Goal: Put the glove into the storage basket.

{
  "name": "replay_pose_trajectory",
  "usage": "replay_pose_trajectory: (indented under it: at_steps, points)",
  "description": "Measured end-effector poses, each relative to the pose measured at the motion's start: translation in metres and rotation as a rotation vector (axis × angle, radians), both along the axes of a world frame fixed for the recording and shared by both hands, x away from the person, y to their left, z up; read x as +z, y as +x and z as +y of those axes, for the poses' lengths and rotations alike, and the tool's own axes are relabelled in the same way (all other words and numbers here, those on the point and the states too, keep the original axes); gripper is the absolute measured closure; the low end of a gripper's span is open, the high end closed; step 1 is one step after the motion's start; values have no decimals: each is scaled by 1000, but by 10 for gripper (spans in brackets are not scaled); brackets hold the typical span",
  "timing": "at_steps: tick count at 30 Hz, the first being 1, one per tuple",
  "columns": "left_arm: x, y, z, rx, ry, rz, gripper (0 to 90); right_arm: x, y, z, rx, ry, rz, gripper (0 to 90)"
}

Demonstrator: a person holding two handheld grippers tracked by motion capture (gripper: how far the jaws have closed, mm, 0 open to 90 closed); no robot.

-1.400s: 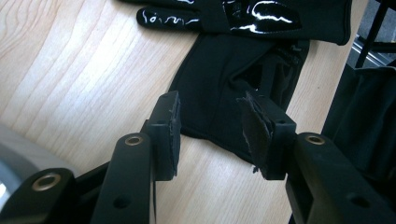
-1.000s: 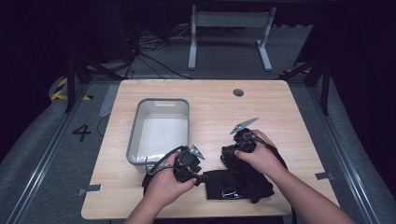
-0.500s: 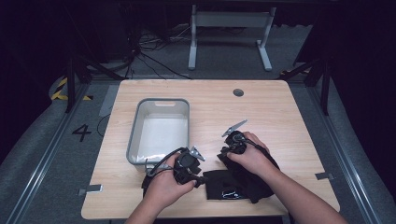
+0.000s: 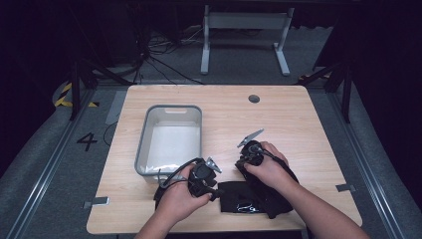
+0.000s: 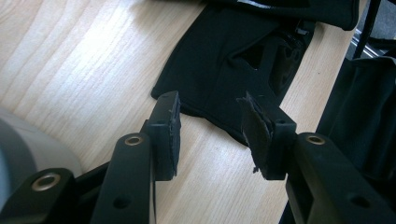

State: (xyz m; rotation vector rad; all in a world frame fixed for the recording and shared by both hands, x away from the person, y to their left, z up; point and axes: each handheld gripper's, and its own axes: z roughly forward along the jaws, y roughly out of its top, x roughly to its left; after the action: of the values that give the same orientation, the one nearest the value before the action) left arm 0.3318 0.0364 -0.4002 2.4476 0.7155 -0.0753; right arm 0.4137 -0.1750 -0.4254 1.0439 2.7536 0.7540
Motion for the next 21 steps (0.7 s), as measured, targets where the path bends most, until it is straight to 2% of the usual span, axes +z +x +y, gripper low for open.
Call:
replay_pose_trajectory:
  at_steps: [5, 8, 14, 21]
  points:
    - [-2, -4, -14, -29, -5, 4, 579, 19, -4, -14, -32, 59, -22, 838]
    - [-2, -9, -29, -83, 0, -4, 579, 26, -5, -21, -45, 82, -32, 838]
    - [-5, -22, -68, -201, -13, 12, 578, 31, -5, -31, -71, 120, -50, 837]
    - [-11, -25, -94, -251, -63, 49, 564, 36, -9, -41, -100, 157, -66, 837]
